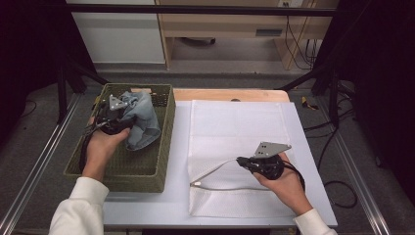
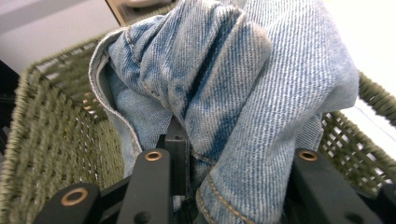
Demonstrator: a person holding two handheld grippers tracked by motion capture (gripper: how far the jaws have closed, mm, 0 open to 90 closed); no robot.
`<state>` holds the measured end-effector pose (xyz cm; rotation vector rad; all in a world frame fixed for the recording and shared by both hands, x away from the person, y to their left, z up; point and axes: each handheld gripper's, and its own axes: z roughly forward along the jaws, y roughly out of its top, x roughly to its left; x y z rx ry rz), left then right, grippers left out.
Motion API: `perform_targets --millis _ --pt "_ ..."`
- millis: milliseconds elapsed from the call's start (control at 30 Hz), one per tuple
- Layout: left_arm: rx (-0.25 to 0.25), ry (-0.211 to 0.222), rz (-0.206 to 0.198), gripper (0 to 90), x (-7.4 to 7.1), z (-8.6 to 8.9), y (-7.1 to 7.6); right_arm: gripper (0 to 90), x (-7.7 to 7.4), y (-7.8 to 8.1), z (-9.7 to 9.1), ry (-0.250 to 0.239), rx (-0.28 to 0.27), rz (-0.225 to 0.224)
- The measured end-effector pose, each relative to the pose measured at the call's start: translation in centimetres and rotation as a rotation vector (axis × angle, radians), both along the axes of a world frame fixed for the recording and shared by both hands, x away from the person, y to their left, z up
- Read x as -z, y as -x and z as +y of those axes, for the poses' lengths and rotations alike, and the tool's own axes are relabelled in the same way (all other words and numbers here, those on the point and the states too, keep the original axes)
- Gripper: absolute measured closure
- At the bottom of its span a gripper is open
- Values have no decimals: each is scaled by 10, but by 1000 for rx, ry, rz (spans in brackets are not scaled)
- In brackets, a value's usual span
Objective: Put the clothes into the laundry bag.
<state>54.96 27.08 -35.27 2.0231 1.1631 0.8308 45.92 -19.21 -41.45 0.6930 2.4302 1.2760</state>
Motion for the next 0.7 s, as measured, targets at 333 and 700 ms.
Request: perform_targets --millis 333,700 --pt "7 34 -91 637 -18 6 22 887 -1 -5 -3 -5 -8 56" --pt "12 64 -149 635 -28 3 42 887 -15 -9 -2 67 -31 73"
